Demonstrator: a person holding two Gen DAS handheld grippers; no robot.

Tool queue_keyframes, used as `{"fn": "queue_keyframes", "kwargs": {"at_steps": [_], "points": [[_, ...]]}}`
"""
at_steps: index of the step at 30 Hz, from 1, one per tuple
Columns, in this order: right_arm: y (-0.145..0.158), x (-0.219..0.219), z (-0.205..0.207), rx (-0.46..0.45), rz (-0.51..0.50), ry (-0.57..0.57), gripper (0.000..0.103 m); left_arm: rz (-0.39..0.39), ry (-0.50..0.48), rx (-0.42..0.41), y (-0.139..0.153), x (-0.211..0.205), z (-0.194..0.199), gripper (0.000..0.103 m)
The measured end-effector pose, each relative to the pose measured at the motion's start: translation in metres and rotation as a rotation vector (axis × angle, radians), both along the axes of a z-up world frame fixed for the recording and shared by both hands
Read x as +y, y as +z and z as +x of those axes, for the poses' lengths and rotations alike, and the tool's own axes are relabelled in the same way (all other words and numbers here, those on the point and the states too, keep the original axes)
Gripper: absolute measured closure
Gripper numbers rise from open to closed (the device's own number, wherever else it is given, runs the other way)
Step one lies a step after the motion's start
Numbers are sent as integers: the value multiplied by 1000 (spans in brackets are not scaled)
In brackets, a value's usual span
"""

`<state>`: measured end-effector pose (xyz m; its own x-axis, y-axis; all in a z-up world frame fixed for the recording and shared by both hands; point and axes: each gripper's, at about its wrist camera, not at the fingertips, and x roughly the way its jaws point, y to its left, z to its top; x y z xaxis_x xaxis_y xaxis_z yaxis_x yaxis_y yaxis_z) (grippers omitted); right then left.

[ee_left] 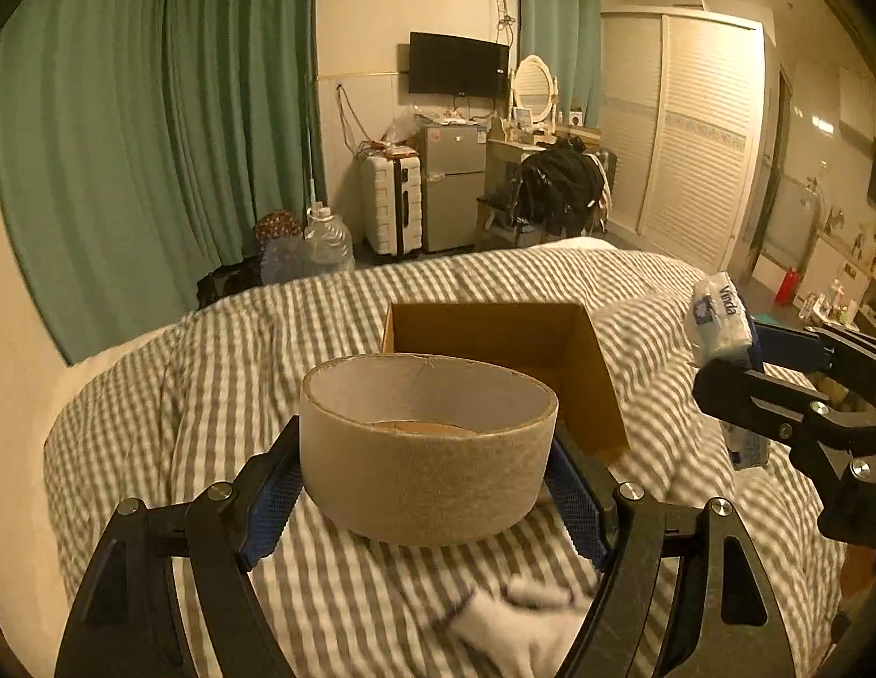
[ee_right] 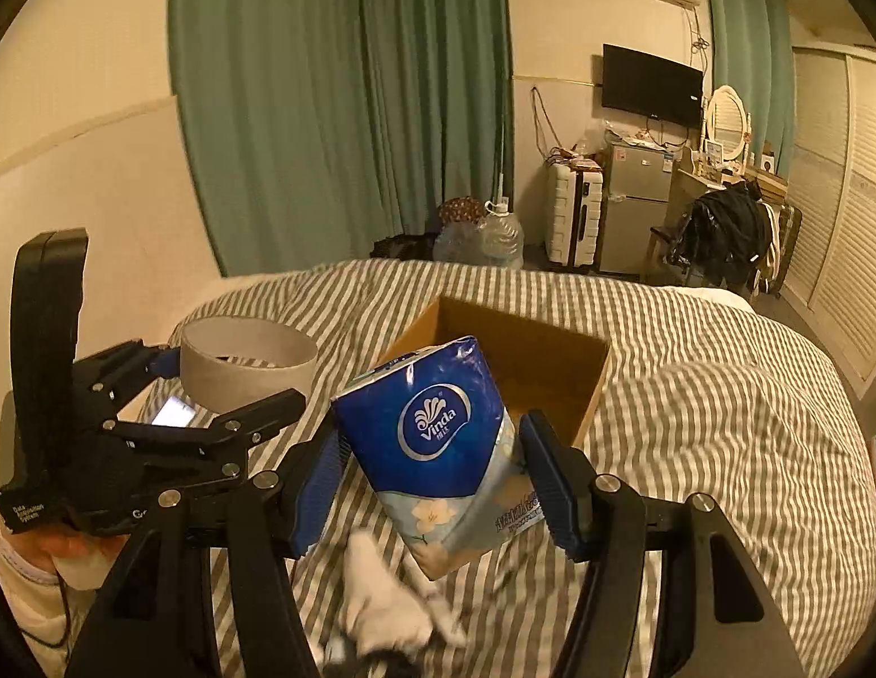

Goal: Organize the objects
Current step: 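Carry tape roll and tissue pack to the box and release both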

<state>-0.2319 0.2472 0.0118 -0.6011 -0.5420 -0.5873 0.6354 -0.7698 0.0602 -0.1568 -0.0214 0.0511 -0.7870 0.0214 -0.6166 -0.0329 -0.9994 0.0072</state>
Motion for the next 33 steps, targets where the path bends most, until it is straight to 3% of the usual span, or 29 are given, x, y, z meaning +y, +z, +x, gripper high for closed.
{"fn": "queue_keyframes", "kwargs": {"at_steps": [8,17,23,29,31,33], "points": [[-7,-28,-97,-33,-22,-36,42,-20,-30,-2,-21,4,-90,22],[-63,-50,-182,-118,-7,-81,42,-17,-63,-79,-77,10,-156,22],[-104,-54,-198,-160,32,-77,42,-31,-78,-129,-105,14,-171,22],[-103,-50,-198,-147,31,-76,38,-53,-71,-139,-104,20,-164,20],[-93,-47,-192,-131,5,-80,20,-66,-66,-135,-99,22,-156,10],[-82,-43,-185,-109,-22,-104,18,-68,-57,-110,-88,23,-145,6]]}}
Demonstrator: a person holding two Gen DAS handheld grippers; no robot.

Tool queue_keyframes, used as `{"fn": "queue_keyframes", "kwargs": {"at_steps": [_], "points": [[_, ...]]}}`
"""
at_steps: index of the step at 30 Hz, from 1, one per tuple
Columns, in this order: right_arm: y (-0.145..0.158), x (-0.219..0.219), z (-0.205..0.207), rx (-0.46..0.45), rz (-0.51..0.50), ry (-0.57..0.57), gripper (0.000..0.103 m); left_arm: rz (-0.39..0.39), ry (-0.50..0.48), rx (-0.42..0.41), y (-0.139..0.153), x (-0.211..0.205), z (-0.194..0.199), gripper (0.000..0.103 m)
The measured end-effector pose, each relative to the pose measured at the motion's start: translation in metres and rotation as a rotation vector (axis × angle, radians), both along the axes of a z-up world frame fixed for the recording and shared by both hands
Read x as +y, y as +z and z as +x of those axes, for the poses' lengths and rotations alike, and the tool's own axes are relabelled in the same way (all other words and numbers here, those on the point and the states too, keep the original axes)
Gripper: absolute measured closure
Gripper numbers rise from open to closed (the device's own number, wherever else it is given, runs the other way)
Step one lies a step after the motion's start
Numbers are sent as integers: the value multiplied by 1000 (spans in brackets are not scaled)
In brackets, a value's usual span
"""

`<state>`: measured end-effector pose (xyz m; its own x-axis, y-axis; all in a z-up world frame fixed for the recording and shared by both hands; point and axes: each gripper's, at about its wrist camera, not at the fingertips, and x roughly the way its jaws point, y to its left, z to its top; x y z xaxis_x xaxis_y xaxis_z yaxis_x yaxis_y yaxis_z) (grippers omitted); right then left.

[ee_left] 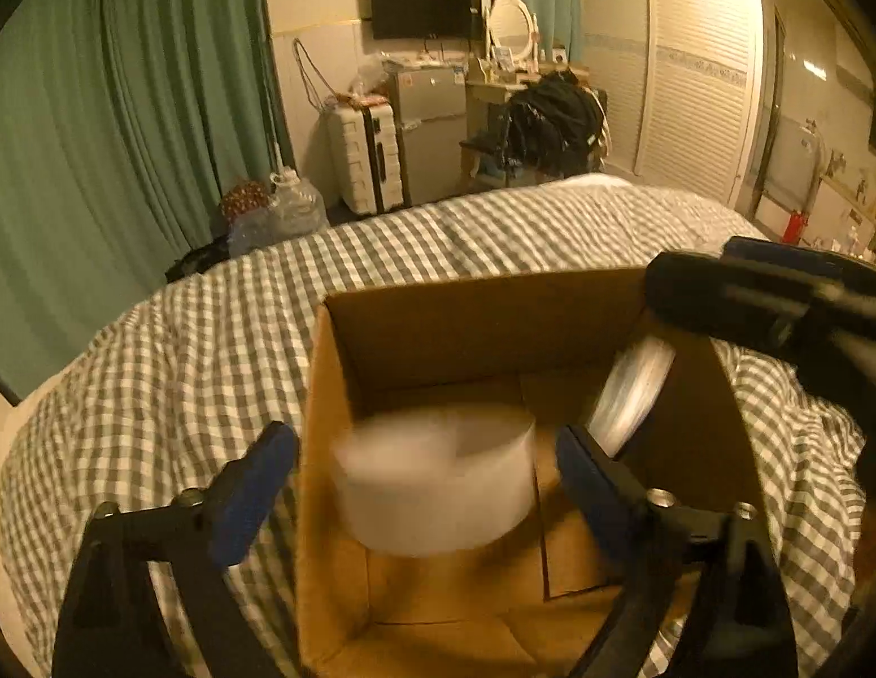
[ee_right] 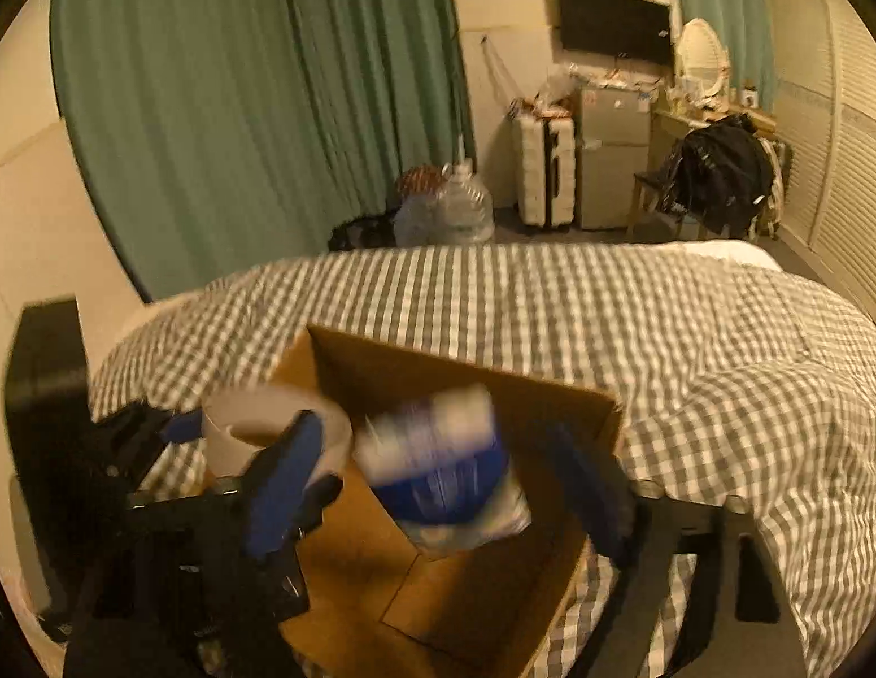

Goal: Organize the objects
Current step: 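Carry tape roll and tissue pack to the box and release both, then move both tools back toward the remaining items on the bed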

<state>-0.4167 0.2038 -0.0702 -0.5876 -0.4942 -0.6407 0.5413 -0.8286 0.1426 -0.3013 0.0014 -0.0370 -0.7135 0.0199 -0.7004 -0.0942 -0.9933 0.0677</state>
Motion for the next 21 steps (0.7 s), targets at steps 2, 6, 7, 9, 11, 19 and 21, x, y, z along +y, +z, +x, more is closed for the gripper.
{"fn": "queue_keyframes", "kwargs": {"at_steps": [2,6,7,9,11,19,21], "points": [[13,6,7,13,-19,-19,18,3,-2,10,9,0,7,6],[44,20,34,61,-25,-44,18,-7,16,50,42,3,34,6],[56,22,43,77,-27,-48,18,-6,18,62,50,4,42,6],[80,30,61,114,-30,-47,18,-6,21,89,71,3,61,5],[100,35,79,150,-29,-39,17,-10,30,108,91,1,82,5],[165,51,171,242,-12,23,17,-27,72,133,142,-17,157,4],[169,52,192,248,11,49,17,-29,76,129,145,-22,179,3]]}}
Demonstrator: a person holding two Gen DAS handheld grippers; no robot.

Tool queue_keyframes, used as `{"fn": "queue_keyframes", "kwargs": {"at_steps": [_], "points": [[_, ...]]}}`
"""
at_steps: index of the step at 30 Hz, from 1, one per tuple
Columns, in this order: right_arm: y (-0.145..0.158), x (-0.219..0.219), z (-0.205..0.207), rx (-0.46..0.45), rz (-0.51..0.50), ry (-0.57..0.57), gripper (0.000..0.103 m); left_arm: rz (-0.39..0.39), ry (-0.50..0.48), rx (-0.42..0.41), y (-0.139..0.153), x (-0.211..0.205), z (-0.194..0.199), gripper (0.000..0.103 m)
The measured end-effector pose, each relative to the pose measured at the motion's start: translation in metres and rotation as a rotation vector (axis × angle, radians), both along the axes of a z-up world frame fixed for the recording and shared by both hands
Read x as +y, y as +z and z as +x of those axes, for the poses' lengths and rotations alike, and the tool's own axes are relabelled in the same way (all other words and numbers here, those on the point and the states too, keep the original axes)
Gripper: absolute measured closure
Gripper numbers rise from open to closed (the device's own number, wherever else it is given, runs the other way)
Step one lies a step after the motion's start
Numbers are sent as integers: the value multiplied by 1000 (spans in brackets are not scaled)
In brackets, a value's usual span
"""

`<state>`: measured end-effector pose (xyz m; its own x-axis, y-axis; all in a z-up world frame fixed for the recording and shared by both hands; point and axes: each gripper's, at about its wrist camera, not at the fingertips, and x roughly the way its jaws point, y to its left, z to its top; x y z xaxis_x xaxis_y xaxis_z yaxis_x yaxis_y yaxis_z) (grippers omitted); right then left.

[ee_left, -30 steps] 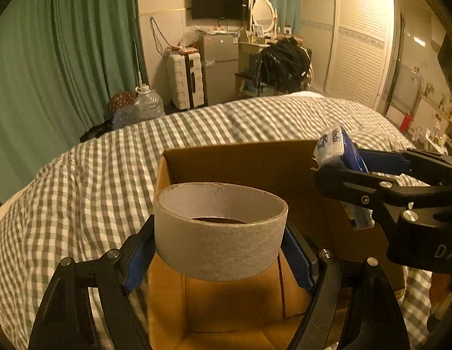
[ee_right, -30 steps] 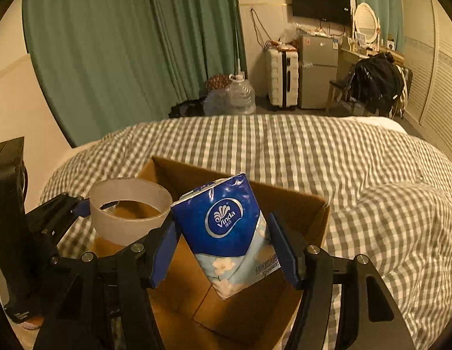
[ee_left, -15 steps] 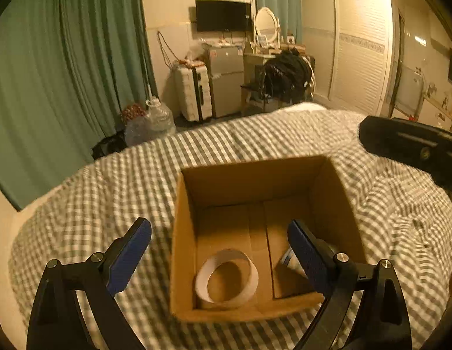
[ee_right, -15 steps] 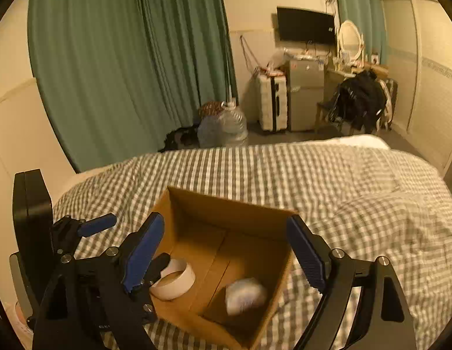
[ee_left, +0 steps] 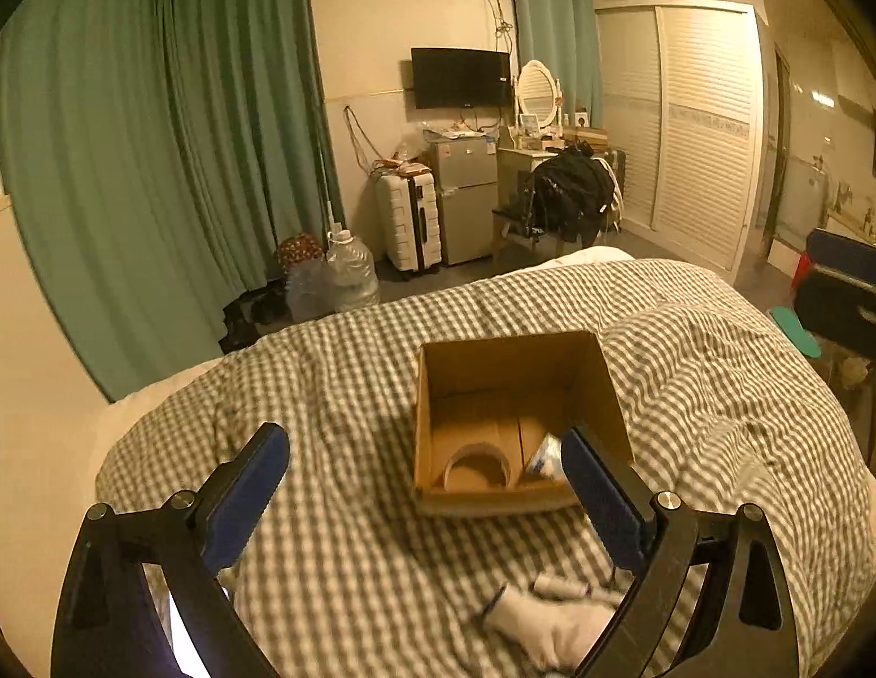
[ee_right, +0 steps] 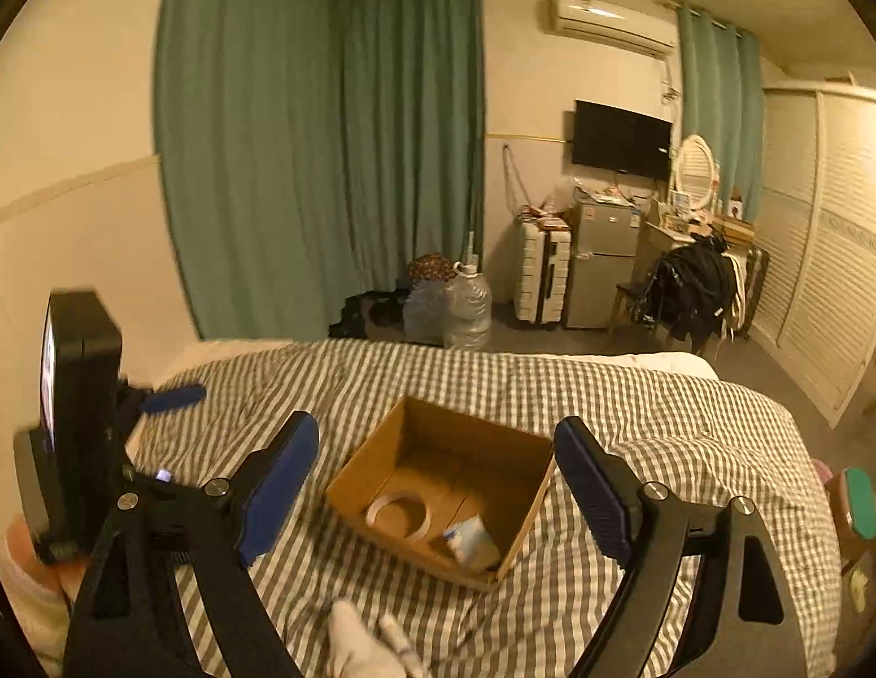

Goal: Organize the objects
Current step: 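Move both tools back toward the remaining items on the bed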

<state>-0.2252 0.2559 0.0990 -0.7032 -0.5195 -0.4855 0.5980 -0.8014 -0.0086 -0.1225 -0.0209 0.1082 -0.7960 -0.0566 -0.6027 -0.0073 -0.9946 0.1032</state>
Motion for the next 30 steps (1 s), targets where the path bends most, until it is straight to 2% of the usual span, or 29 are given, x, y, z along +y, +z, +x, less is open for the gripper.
{"fn": "queue_keyframes", "kwargs": {"at_steps": [4,8,13,17,20,23,26,30], "points": [[-4,5,42,24,52,26,17,-20,16,-18,-8,-6,36,3],[-28,8,75,2,94,61,17,-32,61,-40,-38,-9,69,3],[-90,10,95,-77,151,78,17,11,111,-114,-105,-6,101,3],[-144,13,102,-162,203,76,17,15,129,-185,-154,2,107,3],[-180,22,101,-212,229,54,17,-12,97,-241,-187,16,110,3],[-201,30,94,-273,216,34,17,-14,53,-296,-209,26,112,3],[-220,36,91,-334,206,25,17,-5,32,-341,-224,32,112,3],[-235,38,92,-348,225,25,17,-4,-34,-362,-229,42,117,3]]}}
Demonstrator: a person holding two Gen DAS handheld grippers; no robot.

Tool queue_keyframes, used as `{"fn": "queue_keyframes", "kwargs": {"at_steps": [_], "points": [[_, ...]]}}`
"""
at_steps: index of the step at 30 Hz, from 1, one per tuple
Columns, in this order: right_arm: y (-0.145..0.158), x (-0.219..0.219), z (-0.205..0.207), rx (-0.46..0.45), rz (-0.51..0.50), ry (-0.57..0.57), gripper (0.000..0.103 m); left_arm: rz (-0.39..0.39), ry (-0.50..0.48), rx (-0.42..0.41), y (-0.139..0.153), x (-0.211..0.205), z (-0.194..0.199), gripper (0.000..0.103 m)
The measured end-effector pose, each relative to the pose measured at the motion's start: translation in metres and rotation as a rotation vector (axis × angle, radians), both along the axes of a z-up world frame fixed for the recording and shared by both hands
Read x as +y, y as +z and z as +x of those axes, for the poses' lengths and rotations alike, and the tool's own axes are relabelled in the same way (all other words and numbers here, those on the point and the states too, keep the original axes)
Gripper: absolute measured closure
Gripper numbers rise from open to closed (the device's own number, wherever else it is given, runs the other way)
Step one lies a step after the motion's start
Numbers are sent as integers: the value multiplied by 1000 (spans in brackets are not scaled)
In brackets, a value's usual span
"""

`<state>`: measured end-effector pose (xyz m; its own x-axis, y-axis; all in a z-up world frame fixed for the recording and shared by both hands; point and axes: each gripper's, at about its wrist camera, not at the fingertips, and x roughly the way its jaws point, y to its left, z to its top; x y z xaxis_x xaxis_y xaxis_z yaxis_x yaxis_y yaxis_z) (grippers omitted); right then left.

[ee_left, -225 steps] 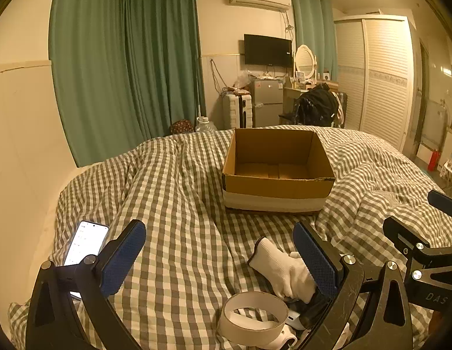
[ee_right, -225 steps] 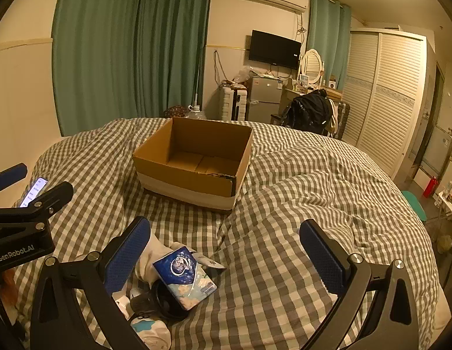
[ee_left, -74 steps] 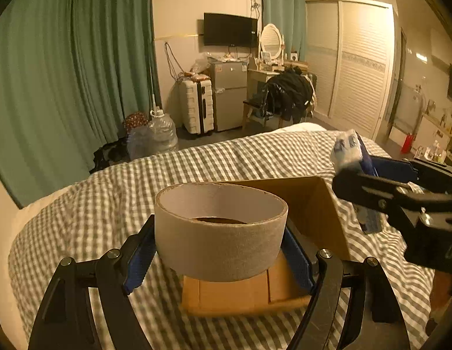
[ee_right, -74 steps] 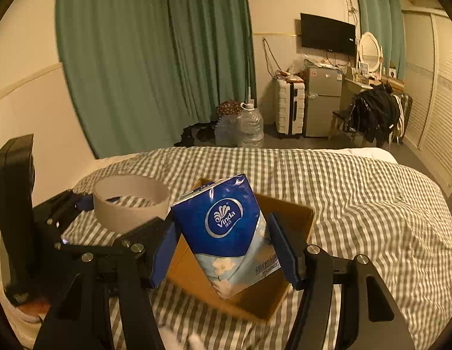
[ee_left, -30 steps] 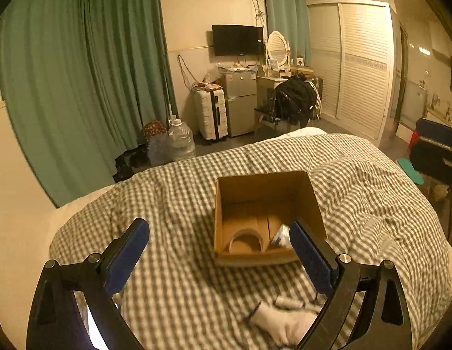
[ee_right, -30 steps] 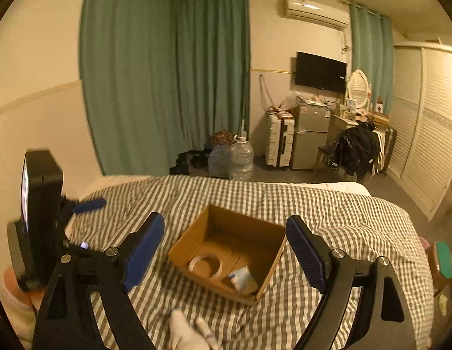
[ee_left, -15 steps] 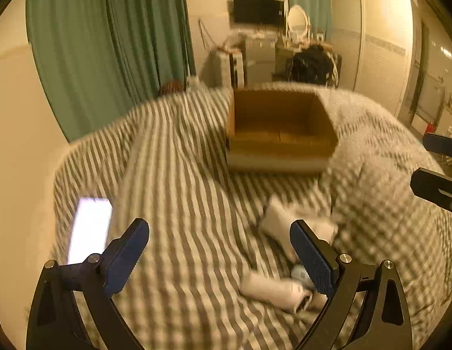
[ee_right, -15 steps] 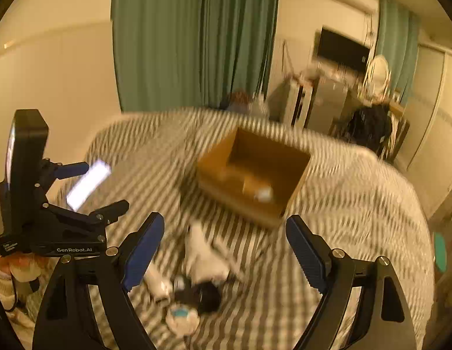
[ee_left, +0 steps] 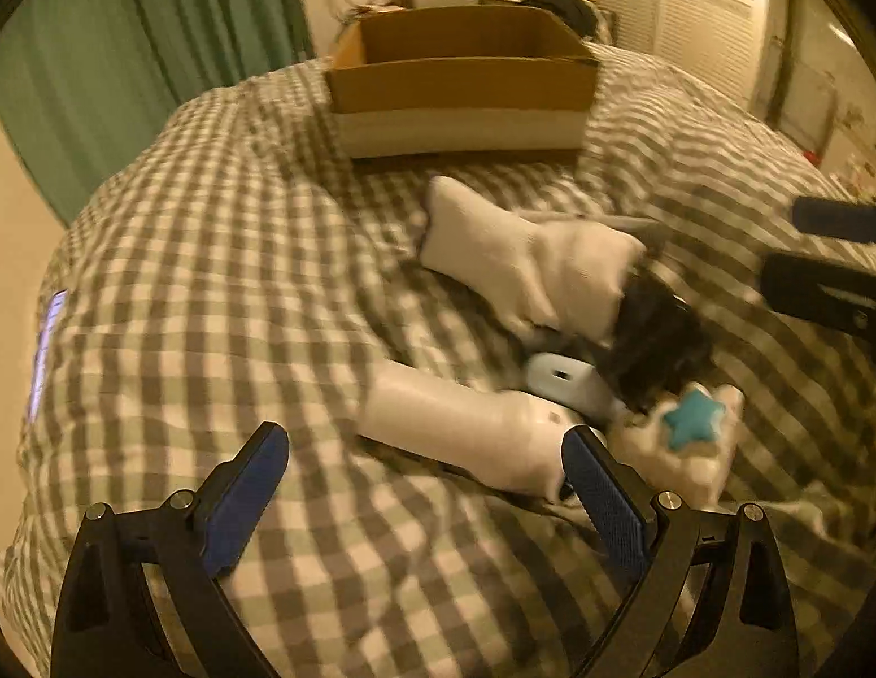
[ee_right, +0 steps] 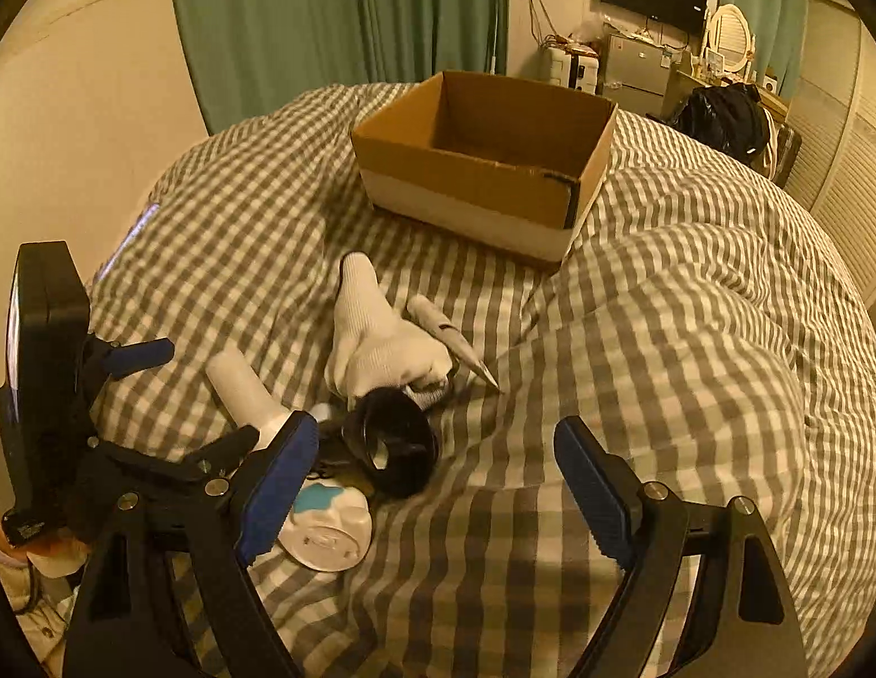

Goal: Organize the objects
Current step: 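Move both tools back toward the remaining items on the bed, then grasp the white bottle with left tool while right tool grasps the star toy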

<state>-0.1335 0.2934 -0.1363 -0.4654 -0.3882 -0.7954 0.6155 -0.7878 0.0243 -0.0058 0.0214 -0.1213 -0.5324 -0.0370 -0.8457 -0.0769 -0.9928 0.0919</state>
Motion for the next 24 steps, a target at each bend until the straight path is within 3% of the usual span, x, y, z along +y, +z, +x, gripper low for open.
{"fn": "queue_keyframes", "kwargs": {"at_steps": [5,9,14,16,18,24], "points": [[-2,0,-1,-11,-5,0,17,25,-94,-45,-10,13,-1,3],[-3,-1,-1,-11,0,-1,17,43,-83,-117,-28,10,-16,2],[-6,-3,0,-15,9,1,17,17,-86,-107,-34,13,-25,3],[-6,-6,3,-9,19,7,17,30,-90,-91,-33,12,-22,12],[-5,-8,6,-4,28,18,17,62,-91,-80,-27,9,-18,44],[-2,-15,18,-8,37,55,17,114,-30,-51,-12,-11,-12,51]]}}
